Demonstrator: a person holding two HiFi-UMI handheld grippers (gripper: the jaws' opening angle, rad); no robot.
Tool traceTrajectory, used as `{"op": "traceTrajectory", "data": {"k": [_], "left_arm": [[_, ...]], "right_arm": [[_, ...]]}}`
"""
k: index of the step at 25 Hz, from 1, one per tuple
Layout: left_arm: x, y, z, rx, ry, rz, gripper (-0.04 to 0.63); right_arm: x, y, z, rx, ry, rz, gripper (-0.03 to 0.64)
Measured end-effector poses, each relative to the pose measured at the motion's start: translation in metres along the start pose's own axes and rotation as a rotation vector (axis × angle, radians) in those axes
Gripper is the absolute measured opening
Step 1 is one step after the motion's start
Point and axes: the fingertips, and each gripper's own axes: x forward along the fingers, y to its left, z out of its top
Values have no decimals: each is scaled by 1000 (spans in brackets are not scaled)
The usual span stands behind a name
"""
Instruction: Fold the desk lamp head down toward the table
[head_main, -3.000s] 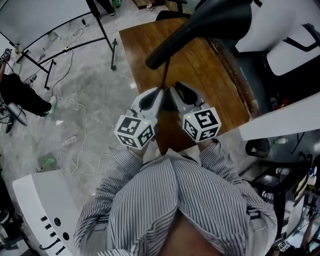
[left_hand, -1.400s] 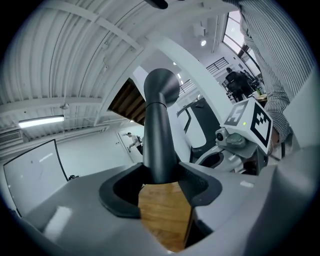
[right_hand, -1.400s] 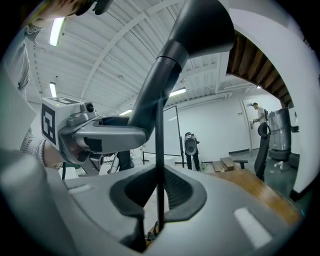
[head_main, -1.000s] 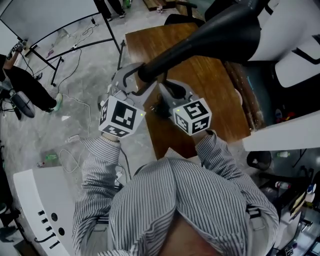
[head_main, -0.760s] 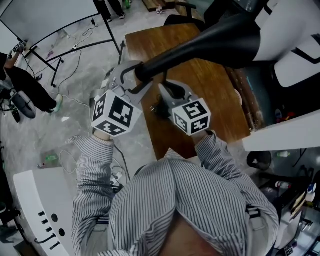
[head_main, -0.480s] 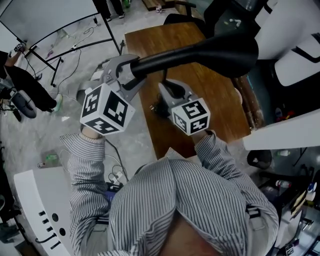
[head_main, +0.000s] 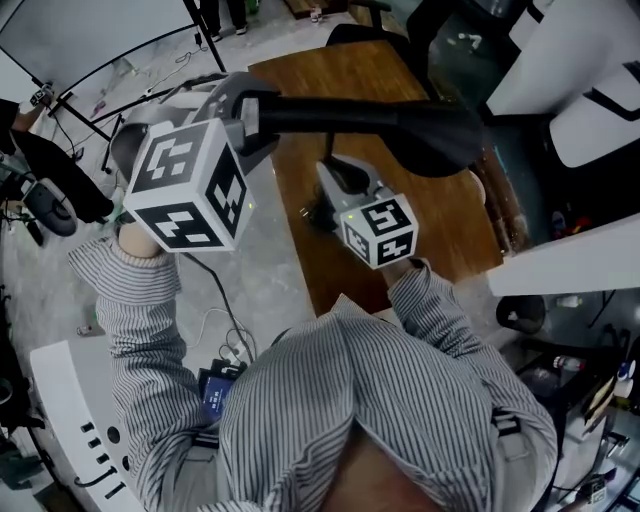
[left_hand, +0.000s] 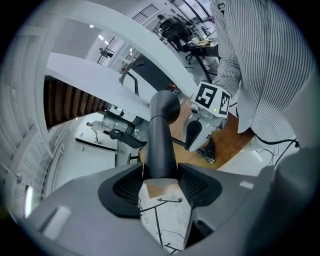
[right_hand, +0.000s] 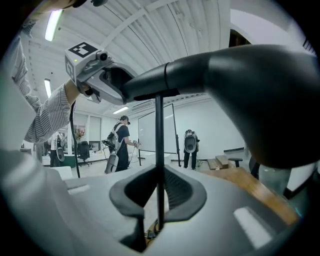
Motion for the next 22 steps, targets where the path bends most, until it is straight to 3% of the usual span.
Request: {"op": "traceTrajectory", "data": {"k": [22], "left_arm": [[-8,11,13,224,142,-159,229]], "right_arm": [[-1,-2,-3,21,-27,-88,40]]}}
